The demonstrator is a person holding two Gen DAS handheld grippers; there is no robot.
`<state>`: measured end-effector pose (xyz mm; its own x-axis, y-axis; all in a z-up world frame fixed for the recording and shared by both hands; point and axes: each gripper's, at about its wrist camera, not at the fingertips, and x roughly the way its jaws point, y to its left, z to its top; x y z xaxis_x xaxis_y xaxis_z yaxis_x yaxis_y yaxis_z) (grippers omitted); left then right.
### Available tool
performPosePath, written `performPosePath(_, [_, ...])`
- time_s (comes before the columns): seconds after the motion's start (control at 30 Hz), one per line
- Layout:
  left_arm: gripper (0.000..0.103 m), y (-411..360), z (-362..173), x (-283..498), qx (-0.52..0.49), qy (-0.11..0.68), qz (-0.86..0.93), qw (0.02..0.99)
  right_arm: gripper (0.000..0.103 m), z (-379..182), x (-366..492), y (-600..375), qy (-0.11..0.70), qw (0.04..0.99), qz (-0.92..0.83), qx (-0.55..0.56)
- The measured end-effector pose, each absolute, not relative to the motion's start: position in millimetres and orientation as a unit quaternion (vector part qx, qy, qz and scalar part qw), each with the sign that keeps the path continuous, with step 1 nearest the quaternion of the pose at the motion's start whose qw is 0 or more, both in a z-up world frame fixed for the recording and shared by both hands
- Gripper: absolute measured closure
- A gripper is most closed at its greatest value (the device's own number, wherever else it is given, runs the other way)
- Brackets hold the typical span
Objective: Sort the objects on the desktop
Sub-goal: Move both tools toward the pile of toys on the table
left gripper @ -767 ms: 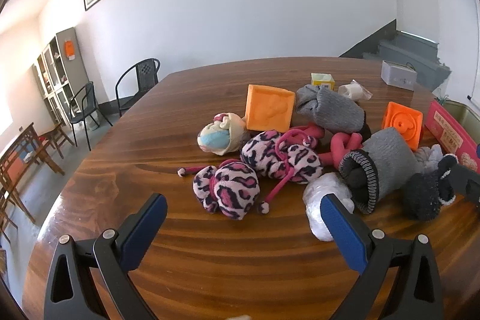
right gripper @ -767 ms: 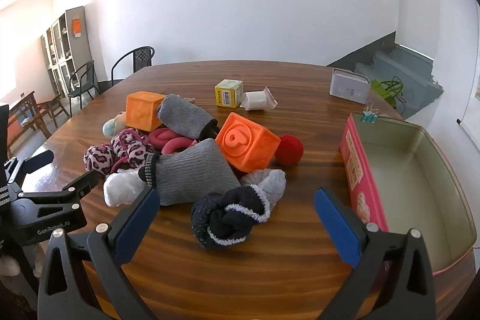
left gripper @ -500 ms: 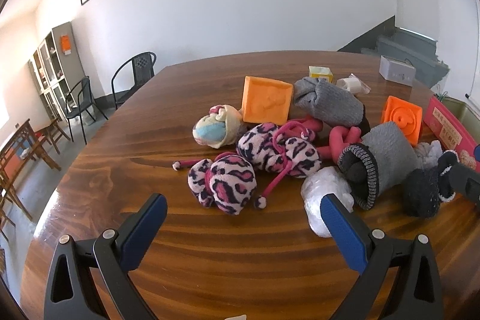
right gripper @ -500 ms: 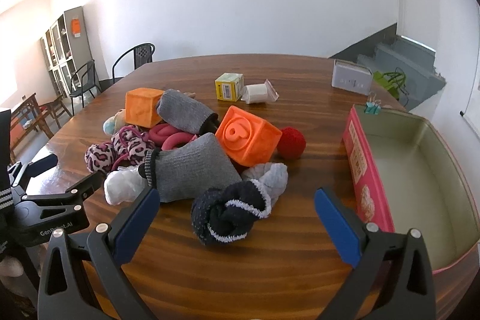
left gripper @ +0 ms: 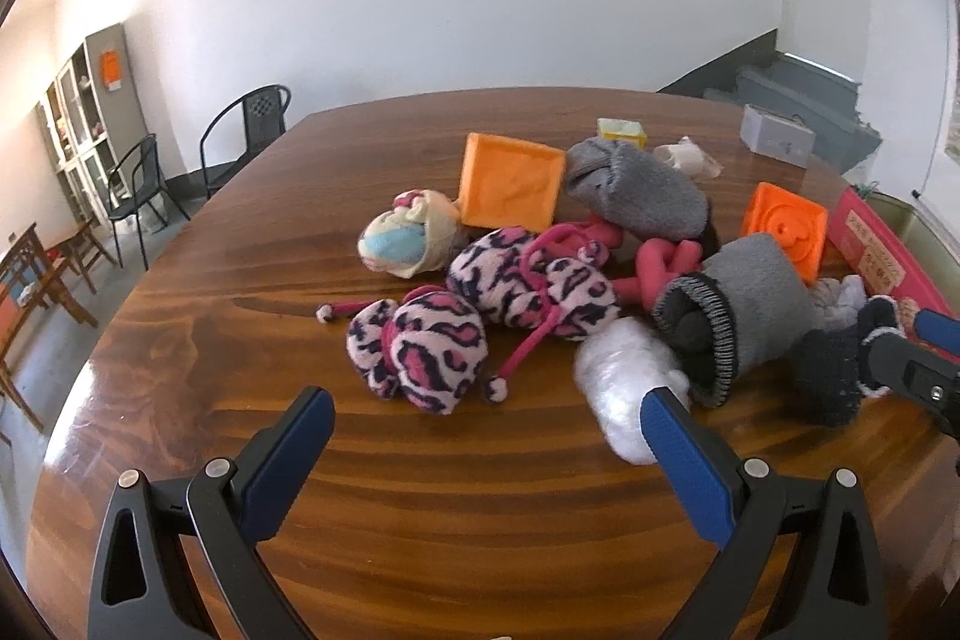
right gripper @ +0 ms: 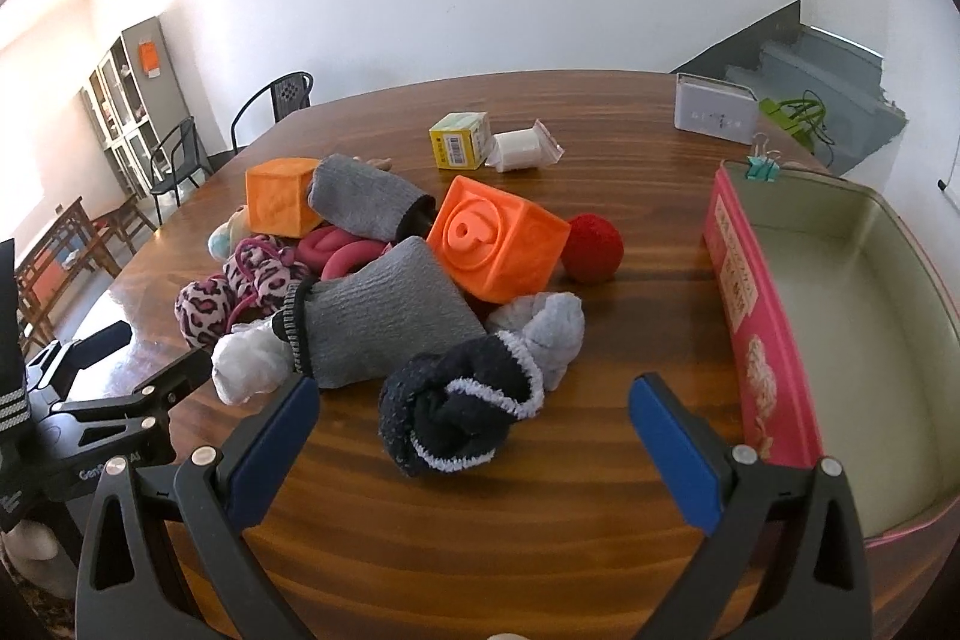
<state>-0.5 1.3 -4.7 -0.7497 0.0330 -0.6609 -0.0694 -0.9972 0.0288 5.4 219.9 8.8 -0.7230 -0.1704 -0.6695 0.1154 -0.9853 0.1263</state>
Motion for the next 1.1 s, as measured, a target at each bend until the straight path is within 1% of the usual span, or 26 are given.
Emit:
performPosePath(0.3, [0.0, 18.9, 4.4, 12.6, -0.319, 0.04, 0.944, 0.08, 0.0, 9.3, 3.2, 221.5, -0.039, 0.079, -0.928, 0.363])
performPosePath(0.47, [0.0, 33.5, -2.4, 9.3, -0.333, 0.055, 0.935, 0.112, 0.0, 9.6, 4.1, 224.8, -0.049, 0.079, -0.928, 0.362])
performPosePath(0.7, [0.0, 32.2, -19.9, -22.7, -0.4, 0.01, 0.91, 0.114, 0.0, 11.6, 3.9, 231.8, -0.07, 0.081, -0.927, 0.361])
performPosePath(0.93, [0.0, 37.7, -26.4, -41.9, -0.422, 0.004, 0.901, 0.1, 0.0, 14.7, 6.2, 235.7, -0.083, 0.086, -0.927, 0.355])
performPosePath(1.1, [0.0, 29.5, -37.6, -53.9, -0.447, -0.025, 0.889, 0.099, 0.0, 15.4, 7.5, 235.0, -0.084, 0.089, -0.927, 0.355])
